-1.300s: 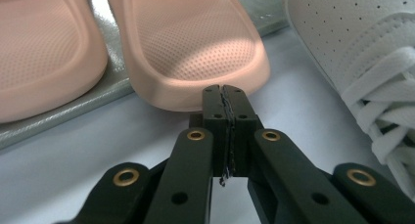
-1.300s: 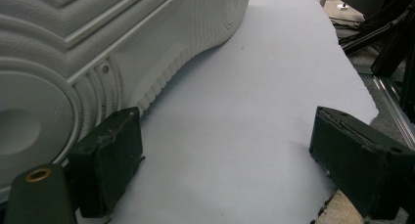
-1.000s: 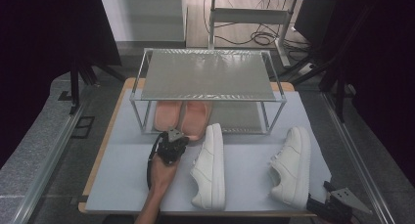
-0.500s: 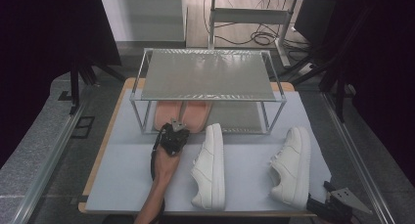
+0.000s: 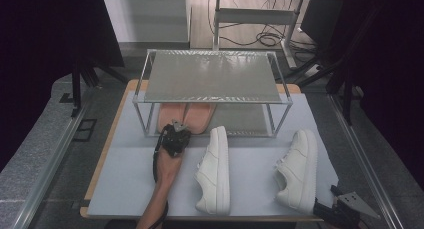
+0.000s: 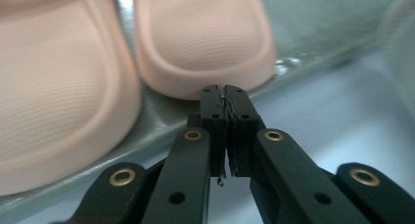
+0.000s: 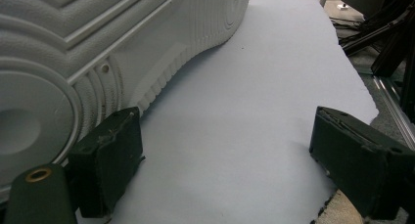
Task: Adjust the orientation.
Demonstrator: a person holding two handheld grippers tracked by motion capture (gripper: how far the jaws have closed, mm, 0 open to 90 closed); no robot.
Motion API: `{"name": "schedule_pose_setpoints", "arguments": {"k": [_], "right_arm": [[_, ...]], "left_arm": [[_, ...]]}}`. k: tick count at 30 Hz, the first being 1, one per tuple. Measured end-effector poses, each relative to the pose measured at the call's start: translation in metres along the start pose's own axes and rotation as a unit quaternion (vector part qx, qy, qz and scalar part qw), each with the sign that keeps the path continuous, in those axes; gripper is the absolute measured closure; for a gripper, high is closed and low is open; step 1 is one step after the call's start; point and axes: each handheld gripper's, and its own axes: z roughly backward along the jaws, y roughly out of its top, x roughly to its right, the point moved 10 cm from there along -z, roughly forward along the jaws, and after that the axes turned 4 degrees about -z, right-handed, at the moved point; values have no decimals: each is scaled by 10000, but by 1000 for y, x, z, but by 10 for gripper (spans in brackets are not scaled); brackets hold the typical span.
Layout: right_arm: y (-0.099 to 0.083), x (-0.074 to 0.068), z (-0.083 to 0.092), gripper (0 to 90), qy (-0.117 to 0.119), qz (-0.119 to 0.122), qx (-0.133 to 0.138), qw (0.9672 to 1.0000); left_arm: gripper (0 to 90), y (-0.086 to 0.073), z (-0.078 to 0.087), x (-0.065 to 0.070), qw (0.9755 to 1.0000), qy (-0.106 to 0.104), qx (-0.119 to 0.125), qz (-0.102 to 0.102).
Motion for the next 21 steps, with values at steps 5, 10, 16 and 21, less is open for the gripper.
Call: {"name": "schedule_pose_setpoints", "arguments": {"k": [5, 10, 16, 21], "right_arm": [[0, 0, 0, 120, 1, 3, -5, 10000], [0, 0, 0, 120, 1, -5, -4, 10000], [0, 0, 0, 120, 3, 0, 3, 10000], [0, 0, 0, 120, 3, 4, -5, 10000]], "left_arm": [[861, 3, -3, 7, 9999, -64, 7, -78], [867, 2, -7, 3, 10000, -35, -2, 30], [869, 3, -7, 2, 10000, 10, -5, 18], [847, 3, -3, 0, 10000, 43, -2, 65]]}}
